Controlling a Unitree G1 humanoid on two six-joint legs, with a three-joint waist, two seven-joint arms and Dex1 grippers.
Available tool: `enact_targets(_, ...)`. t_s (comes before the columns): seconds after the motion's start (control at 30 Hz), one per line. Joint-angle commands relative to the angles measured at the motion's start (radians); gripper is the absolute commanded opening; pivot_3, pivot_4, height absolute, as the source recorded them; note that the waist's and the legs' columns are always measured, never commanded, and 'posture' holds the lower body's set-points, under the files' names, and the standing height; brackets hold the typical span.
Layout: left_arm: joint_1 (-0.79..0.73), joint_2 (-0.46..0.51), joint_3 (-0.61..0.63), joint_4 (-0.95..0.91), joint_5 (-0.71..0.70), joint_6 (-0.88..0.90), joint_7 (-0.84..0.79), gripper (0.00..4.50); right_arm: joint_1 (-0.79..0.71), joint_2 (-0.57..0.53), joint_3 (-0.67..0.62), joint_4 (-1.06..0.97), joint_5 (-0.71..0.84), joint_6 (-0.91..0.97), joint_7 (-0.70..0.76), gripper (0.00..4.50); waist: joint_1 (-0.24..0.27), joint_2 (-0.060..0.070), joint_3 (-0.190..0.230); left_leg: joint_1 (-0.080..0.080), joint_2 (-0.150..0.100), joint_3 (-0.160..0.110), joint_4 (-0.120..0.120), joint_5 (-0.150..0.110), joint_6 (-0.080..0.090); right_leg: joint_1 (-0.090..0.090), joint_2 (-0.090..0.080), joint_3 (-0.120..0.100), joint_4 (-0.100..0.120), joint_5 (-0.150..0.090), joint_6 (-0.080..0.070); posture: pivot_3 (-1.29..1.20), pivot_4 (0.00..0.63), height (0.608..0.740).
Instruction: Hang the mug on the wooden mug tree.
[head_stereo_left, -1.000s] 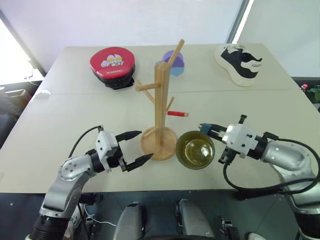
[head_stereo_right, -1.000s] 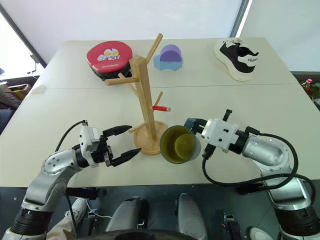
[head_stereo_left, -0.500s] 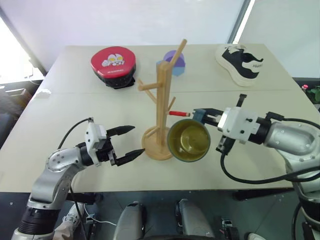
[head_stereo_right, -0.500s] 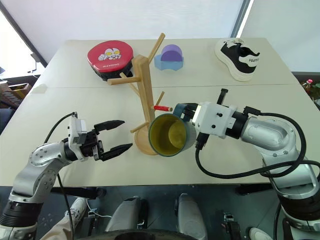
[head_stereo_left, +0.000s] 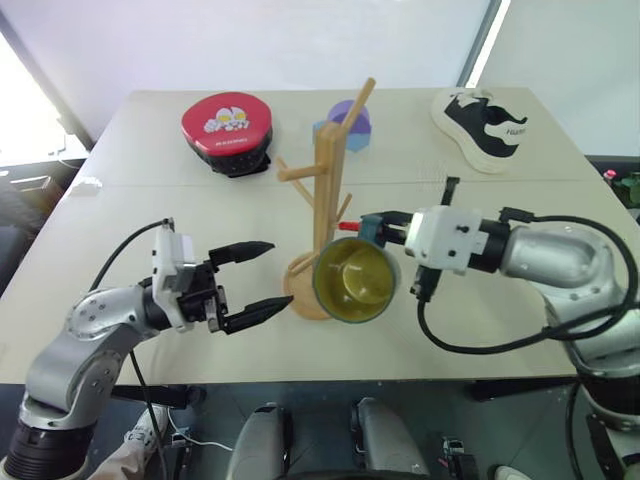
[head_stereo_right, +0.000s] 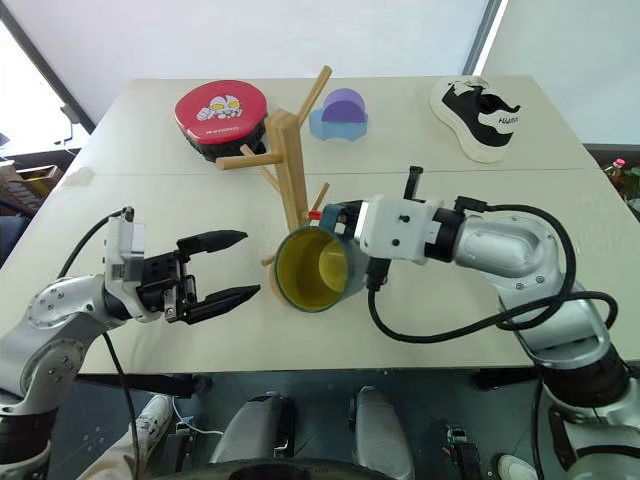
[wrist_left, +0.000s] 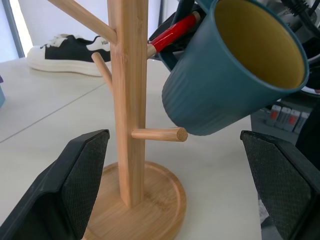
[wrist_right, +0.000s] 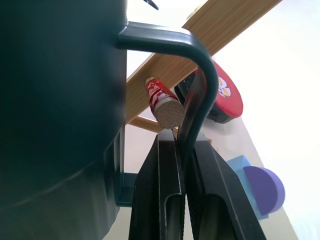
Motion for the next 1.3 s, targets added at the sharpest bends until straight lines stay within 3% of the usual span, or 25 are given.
enact_targets(0.03, 0.005, 0.013, 0.028, -0.045, -0.023, 0.006, 0.006, 4.5, -0.036, 0.009, 0.009, 0.011, -0.029, -0.022, -0.007, 0.05, -0.001, 0.0, 0.0, 0.0, 0.0, 0.0, 0.0, 0.0, 0.0, 0.0, 0.0, 0.0, 0.0, 0.0, 0.0, 0.0, 0.15, 0.735)
enact_targets(0.17, 0.018, 0.013, 0.031, -0.055, -0.02, 0.004, 0.014, 4.5, -0.062, 0.034, 0.035, 0.041, -0.031, -0.004, -0.005, 0.05, -0.001, 0.0, 0.0, 0.0, 0.0, 0.0, 0.0, 0.0, 0.0, 0.0, 0.0, 0.0, 0.0, 0.0, 0.0, 0.0, 0.15, 0.735)
enact_targets(0.27, 0.025, 0.01, 0.028, -0.063, -0.018, 0.001, 0.02, 4.5, -0.08, 0.051, 0.036, 0.048, -0.035, -0.003, -0.007, 1.04, -0.002, 0.0, 0.0, 0.0, 0.0, 0.0, 0.0, 0.0, 0.0, 0.0, 0.0, 0.0, 0.0, 0.0, 0.0, 0.0, 0.15, 0.735)
enact_targets(0.4, 0.025, 0.012, 0.027, -0.061, -0.016, -0.001, 0.023, 4.5, -0.086, 0.046, 0.022, 0.047, -0.051, -0.033, -0.011, 3.04, -0.001, 0.0, 0.0, 0.0, 0.0, 0.0, 0.0, 0.0, 0.0, 0.0, 0.0, 0.0, 0.0, 0.0, 0.0, 0.0, 0.15, 0.735)
enact_targets(0.53, 0.018, 0.011, 0.016, -0.031, -0.002, -0.004, 0.017, 4.5, -0.054, 0.014, -0.029, 0.03, -0.037, -0.043, 0.002, 3.04, 0.0, 0.0, 0.0, 0.0, 0.0, 0.0, 0.0, 0.0, 0.0, 0.0, 0.0, 0.0, 0.0, 0.0, 0.0, 0.0, 0.15, 0.735)
enact_targets(0.7, 0.0, -0.011, -0.007, 0.073, 0.089, -0.024, 0.063, 4.5, 0.077, -0.047, -0.229, 0.001, 0.045, 0.012, 0.017, 3.04, 0.006, 0.0, 0.0, -0.001, -0.001, 0.0, 0.0, 0.0, 0.0, 0.0, -0.001, 0.0, -0.001, 0.0, 0.0, 0.0, 0.15, 0.735)
enact_targets(0.8, 0.003, -0.036, -0.01, 0.173, 0.222, -0.09, 0.141, 4.5, 0.197, 0.002, -0.391, 0.006, 0.18, 0.079, 0.009, 3.04, 0.004, -0.001, 0.0, -0.001, -0.001, 0.0, 0.0, 0.0, 0.0, 0.001, -0.001, 0.0, -0.001, 0.0, 0.0, 0.0, 0.15, 0.735)
enact_targets(0.9, -0.002, -0.091, 0.017, 0.247, 0.271, -0.135, 0.216, 4.5, 0.293, 0.086, -0.468, 0.055, 0.252, 0.076, -0.025, 3.04, 0.001, -0.001, 0.0, 0.0, 0.0, 0.0, -0.001, -0.001, 0.001, 0.001, 0.0, 0.001, -0.002, 0.0, 0.0, 0.0, 0.15, 0.735)
enact_targets(1.13, 0.025, -0.22, 0.083, 0.379, 0.348, -0.253, 0.368, 4.5, 0.359, 0.306, -0.458, 0.284, 0.232, -0.057, -0.167, 3.04, -0.001, -0.001, 0.0, 0.001, 0.0, 0.0, 0.0, -0.001, 0.001, 0.0, -0.001, 0.002, 0.0, 0.001, 0.001, 0.0, 0.15, 0.735)
enact_targets(1.3, 0.043, -0.259, 0.098, 0.385, 0.348, -0.276, 0.394, 4.5, 0.353, 0.347, -0.423, 0.412, 0.21, -0.146, -0.18, 3.04, -0.001, -0.001, 0.0, 0.0, 0.0, 0.001, -0.001, -0.001, 0.001, 0.0, -0.002, 0.002, 0.0, 0.001, 0.001, 0.0, 0.15, 0.735)
